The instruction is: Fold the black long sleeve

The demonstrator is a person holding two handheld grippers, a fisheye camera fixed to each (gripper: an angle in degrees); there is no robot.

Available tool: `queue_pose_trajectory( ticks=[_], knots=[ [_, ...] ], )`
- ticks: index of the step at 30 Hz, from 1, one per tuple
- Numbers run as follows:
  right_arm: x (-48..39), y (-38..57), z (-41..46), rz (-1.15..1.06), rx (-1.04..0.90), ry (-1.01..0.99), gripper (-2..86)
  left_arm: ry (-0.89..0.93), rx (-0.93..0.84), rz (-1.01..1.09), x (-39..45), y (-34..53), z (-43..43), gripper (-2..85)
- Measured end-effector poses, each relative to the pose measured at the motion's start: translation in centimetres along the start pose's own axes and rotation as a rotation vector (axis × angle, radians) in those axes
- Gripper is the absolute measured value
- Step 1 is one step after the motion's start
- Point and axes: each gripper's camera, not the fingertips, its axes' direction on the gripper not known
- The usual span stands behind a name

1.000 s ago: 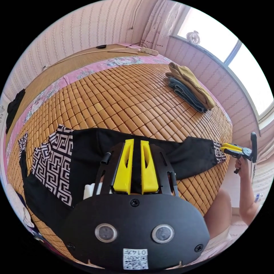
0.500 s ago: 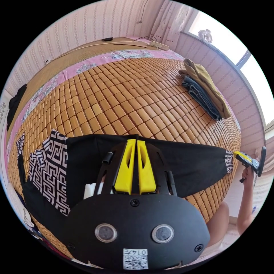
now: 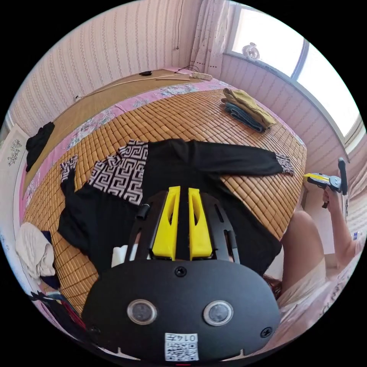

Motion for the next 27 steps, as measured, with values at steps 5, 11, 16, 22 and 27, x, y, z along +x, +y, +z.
queue_pose_trajectory(
  ticks=[5, 11, 16, 22, 27],
  knots=[
    [-12.2, 2.3, 2.5, -0.280, -0.134, -0.119, -0.3, -0.085, -0.183, -0.166, -2.1, 14.6, -5.4, 4.8],
    [-22.5, 0.9, 5.5, -0.431, -0.193, -0.301, 1.1, -0.059, -0.263, -0.344, -4.2, 25.5, -9.5, 4.9],
    [-32.3, -4.7, 6.7, -0.675, -0.177, -0.298, 3.5, -0.104, -0.125, -0.383, -5.8, 27.9, -12.6, 5.6],
    [-48.0, -16.8, 7.6, -0.909, -0.009, -0.301, 4.0, -0.136, -0.046, -0.384, -8.2, 28.7, -13.3, 6.9],
    [-62.3, -26.4, 12.6, -0.987, 0.013, -0.290, 4.7, -0.088, -0.060, -0.409, -10.1, 30.6, -12.5, 7.1]
  ],
)
